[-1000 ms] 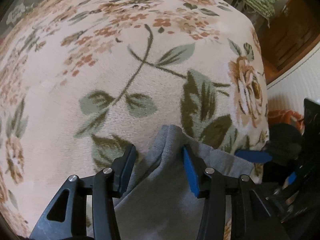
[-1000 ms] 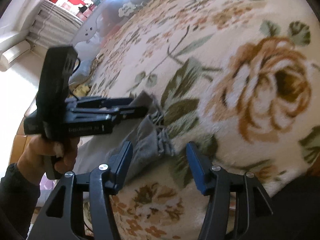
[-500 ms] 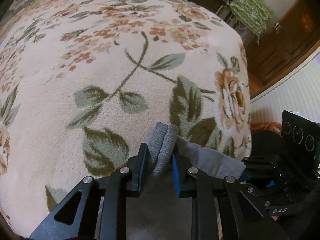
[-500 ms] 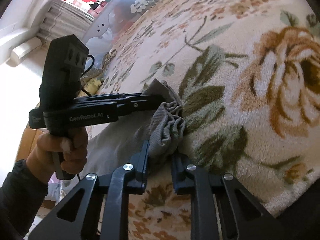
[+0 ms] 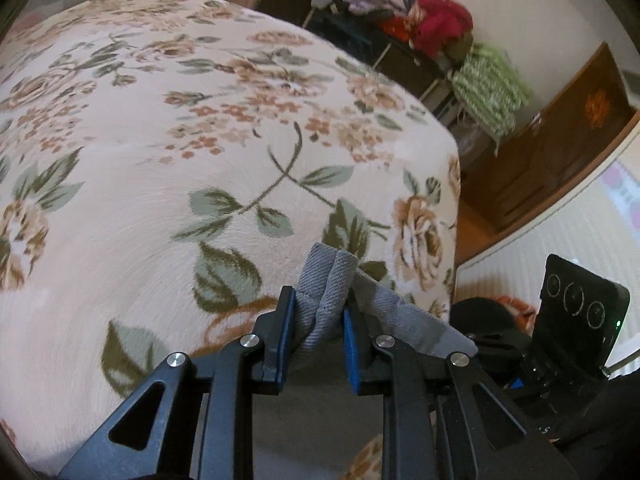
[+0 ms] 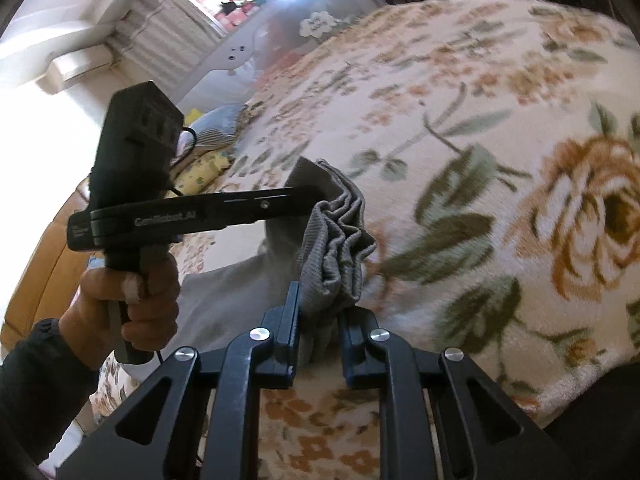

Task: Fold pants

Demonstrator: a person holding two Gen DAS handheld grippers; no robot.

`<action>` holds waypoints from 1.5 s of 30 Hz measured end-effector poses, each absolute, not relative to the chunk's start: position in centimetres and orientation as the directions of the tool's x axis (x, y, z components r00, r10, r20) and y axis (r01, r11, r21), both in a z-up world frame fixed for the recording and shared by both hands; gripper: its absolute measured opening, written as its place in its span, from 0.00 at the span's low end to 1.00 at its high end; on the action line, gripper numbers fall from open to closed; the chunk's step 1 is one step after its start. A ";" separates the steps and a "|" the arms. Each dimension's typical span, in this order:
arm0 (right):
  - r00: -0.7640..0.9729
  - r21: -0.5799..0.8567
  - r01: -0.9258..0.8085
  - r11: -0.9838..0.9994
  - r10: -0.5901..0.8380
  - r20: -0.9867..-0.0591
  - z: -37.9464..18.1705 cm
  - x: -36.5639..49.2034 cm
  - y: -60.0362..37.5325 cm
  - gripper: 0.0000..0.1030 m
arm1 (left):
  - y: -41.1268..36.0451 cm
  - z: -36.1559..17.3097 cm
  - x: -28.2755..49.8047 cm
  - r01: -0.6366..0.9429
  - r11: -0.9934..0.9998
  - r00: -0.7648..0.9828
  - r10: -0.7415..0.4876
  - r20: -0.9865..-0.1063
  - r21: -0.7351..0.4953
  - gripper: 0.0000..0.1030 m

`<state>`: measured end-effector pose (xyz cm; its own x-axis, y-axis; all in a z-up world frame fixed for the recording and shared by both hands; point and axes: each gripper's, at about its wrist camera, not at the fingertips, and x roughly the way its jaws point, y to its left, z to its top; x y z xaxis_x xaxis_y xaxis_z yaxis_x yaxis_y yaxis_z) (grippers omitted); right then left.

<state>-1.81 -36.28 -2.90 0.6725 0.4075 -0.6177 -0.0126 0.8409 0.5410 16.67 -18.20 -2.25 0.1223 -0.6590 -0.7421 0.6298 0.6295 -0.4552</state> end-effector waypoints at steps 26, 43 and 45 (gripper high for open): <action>0.591 0.371 -0.302 0.878 0.477 -0.650 -1.6 -0.3 -23.7 0.17 | -4.8 -5.5 13.9 0.408 0.652 0.263 -0.754 -0.602 -0.639 0.22; 0.504 0.352 -0.386 0.853 0.514 -0.694 -4.6 0.3 -19.3 0.29 | 3.3 -7.1 11.8 0.197 0.673 0.407 -0.718 -0.565 -0.713 0.23; 0.487 0.375 -0.385 0.843 0.531 -0.694 -5.0 0.3 -19.2 0.36 | 3.6 -6.9 11.4 0.190 0.677 0.414 -0.712 -0.568 -0.711 0.23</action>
